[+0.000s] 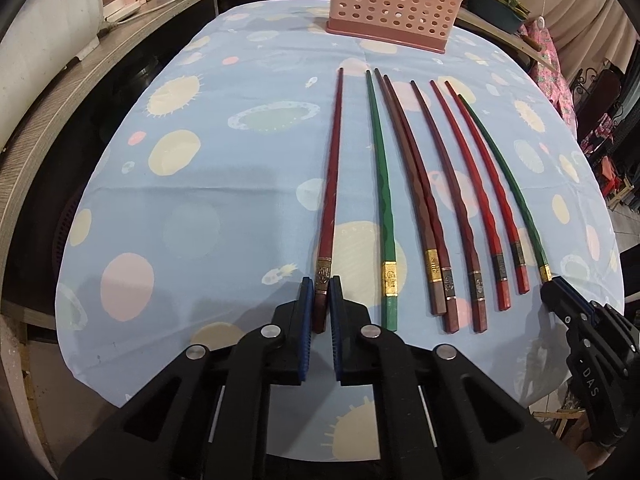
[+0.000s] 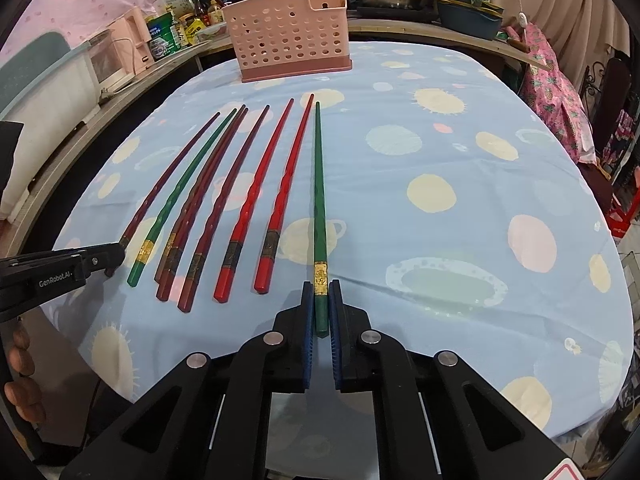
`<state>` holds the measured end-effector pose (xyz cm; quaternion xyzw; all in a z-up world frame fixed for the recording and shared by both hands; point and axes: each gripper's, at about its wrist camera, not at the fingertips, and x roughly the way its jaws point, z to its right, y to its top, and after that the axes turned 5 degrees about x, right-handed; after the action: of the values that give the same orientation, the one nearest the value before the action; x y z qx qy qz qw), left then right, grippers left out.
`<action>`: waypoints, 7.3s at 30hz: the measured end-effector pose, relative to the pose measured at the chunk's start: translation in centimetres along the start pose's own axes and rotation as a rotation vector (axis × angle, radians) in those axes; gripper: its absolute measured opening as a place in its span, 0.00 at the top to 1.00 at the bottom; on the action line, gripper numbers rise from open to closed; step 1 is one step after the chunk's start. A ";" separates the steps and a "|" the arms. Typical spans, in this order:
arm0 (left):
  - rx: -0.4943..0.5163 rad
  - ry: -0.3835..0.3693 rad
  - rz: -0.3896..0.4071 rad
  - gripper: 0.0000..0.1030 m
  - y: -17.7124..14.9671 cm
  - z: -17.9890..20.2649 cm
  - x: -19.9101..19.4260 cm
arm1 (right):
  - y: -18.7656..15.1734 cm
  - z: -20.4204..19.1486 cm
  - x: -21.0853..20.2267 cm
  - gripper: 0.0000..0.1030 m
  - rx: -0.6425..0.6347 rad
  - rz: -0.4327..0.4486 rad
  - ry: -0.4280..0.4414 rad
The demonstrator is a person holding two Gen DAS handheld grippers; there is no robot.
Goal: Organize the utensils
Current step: 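Grasp a dark red chopstick with the left tool while the right tool grasps a green chopstick, then lift both chopsticks and lower them into the pink basket with both tools, then open both tools to release the chopsticks into the pink basket, then move both open tools back down over the chopsticks on the cloth, then close the left tool on a green chopstick while the right tool closes on a red chopstick, then lift both chopsticks and carry them above the pink basket with both tools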
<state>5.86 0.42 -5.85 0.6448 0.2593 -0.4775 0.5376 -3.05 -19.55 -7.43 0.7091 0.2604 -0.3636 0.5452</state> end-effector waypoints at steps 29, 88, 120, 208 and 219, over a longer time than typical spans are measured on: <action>-0.083 -0.048 0.256 0.93 8.5 -2.2 -11.3 | 11.1 1.7 -9.7 0.93 0.063 0.299 0.047; -0.087 0.010 0.500 0.68 37.1 -1.0 -10.7 | 39.2 -2.3 -1.1 0.70 0.102 0.461 0.156; -0.011 0.089 0.369 0.44 15.6 1.1 -11.2 | 16.3 -0.5 -6.8 0.57 0.036 0.293 0.101; -0.021 -0.057 0.077 0.93 1.4 -0.2 -3.9 | 2.9 0.0 -1.8 0.93 0.015 0.059 0.036; -0.060 -0.081 0.197 0.93 4.6 -1.2 -9.3 | 8.2 0.8 -7.8 0.93 0.075 0.217 0.112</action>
<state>6.33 1.88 4.51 0.6309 0.1869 -0.4401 0.6110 -1.63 -22.27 3.46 0.7721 0.1985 -0.2717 0.5392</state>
